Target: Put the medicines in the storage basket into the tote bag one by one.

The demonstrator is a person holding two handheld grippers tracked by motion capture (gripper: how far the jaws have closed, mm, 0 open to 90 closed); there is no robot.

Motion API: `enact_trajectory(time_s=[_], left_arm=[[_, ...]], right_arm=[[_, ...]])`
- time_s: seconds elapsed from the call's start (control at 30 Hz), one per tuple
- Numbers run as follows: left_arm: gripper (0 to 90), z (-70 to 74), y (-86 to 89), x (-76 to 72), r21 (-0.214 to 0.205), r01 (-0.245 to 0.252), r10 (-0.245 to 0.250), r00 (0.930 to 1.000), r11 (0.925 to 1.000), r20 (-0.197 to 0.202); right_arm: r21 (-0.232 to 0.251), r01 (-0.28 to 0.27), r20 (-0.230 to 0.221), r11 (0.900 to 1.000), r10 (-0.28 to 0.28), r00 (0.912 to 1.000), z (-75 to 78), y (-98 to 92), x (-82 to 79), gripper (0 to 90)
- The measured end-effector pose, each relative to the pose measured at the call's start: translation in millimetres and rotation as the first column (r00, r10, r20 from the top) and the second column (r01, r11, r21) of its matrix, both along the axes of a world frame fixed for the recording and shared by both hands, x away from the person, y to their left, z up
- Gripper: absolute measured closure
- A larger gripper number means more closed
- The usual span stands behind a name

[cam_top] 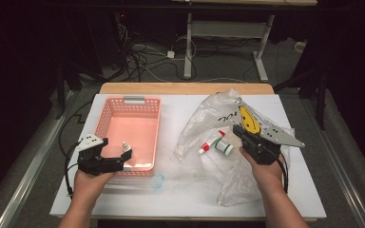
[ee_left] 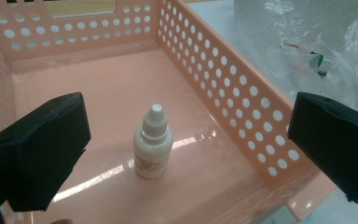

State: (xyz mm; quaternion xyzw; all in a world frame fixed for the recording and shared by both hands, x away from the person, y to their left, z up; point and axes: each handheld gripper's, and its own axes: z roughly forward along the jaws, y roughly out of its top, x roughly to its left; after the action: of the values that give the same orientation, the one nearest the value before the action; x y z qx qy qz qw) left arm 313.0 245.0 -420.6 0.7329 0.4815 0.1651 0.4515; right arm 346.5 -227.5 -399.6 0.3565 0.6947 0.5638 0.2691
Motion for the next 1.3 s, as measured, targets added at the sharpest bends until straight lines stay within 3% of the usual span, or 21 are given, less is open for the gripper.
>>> enact_trajectory(time_s=[0.13, 0.23, 0.37, 0.43, 0.5, 0.7, 0.77, 0.9, 1.0, 1.07, 1.17, 1.2, 1.3], left_arm=[[0.0, 7.5, -3.5, 9.2, 0.011, -0.002, 0.002, 0.9999, 0.9999, -0.014], [0.0, 10.4, -7.4, 18.3, 0.053, 0.004, -0.002, 0.9995, 0.9986, -0.030], [1.3, 8.1, -6.7, 33.1, 0.088, 0.017, -0.008, 0.9950, 0.9959, -0.099], [2.2, 6.4, -5.1, 38.2, 0.074, 0.020, -0.010, 0.9911, 0.9970, -0.132], [4.8, 6.2, -5.4, 42.4, 0.088, 0.025, -0.010, 0.9858, 0.9958, -0.167], [14.5, 9.9, -13.1, 52.5, 0.169, 0.065, -0.021, 0.9676, 0.9835, -0.252], [16.0, 9.6, -15.9, 57.0, 0.191, 0.073, -0.016, 0.9592, 0.9789, -0.282], [20.5, 6.7, -18.1, 67.5, 0.225, 0.093, -0.007, 0.9344, 0.9700, -0.356], [21.6, 1.3, -19.2, 74.1, 0.248, 0.112, 0.000, 0.9106, 0.9622, -0.413], [24.3, -2.1, -19.7, 78.1, 0.251, 0.130, -0.002, 0.8901, 0.9591, -0.456], [29.3, -3.2, -22.0, 79.9, 0.275, 0.143, 0.005, 0.8797, 0.9507, -0.476], [31.3, -4.6, -23.2, 80.5, 0.288, 0.146, 0.013, 0.8734, 0.9464, -0.487], [35.4, -6.1, -24.8, 82.7, 0.298, 0.157, 0.016, 0.8632, 0.9415, -0.505]], right_arm=[[0.006, 0.004, -0.002, 1.0000, -0.004, 1.0000, 0.0, -0.7, 0.2, 90.0], [0.004, 0.004, -0.006, 1.0000, -0.004, 1.0000, -0.3, -0.1, -0.3, 90.0], [-0.001, 0.002, -0.003, 1.0000, -0.002, 1.0000, -1.0, 0.4, 0.5, 90.0], [0.004, 0.006, -0.004, 1.0000, -0.006, 1.0000, -0.4, 0.0, 0.4, 90.0], [0.006, 0.006, -0.004, 1.0000, -0.006, 1.0000, 0.3, -1.1, 0.0, 90.0], [0.010, 0.006, -0.005, 0.9999, -0.006, 1.0000, -0.1, -2.0, 0.3, 90.0], [0.011, 0.006, -0.005, 0.9999, -0.006, 1.0000, 0.1, -1.9, 0.0, 90.0], [0.011, 0.006, -0.005, 0.9999, -0.006, 1.0000, 0.1, -2.1, -0.2, 90.0], [0.012, 0.008, -0.004, 0.9999, -0.008, 1.0000, 0.2, -2.9, -0.1, 90.0], [0.017, 0.011, -0.006, 0.9998, -0.011, 0.9999, -0.1, -3.0, 0.1, 90.0], [0.017, 0.011, -0.006, 0.9998, -0.011, 0.9999, 0.0, -3.1, 0.2, 90.0], [0.017, 0.011, -0.006, 0.9998, -0.011, 0.9999, 0.1, -3.1, 0.1, 90.0], [0.017, 0.009, -0.005, 0.9998, -0.009, 0.9999, 0.0, -2.9, 0.0, 90.0]])
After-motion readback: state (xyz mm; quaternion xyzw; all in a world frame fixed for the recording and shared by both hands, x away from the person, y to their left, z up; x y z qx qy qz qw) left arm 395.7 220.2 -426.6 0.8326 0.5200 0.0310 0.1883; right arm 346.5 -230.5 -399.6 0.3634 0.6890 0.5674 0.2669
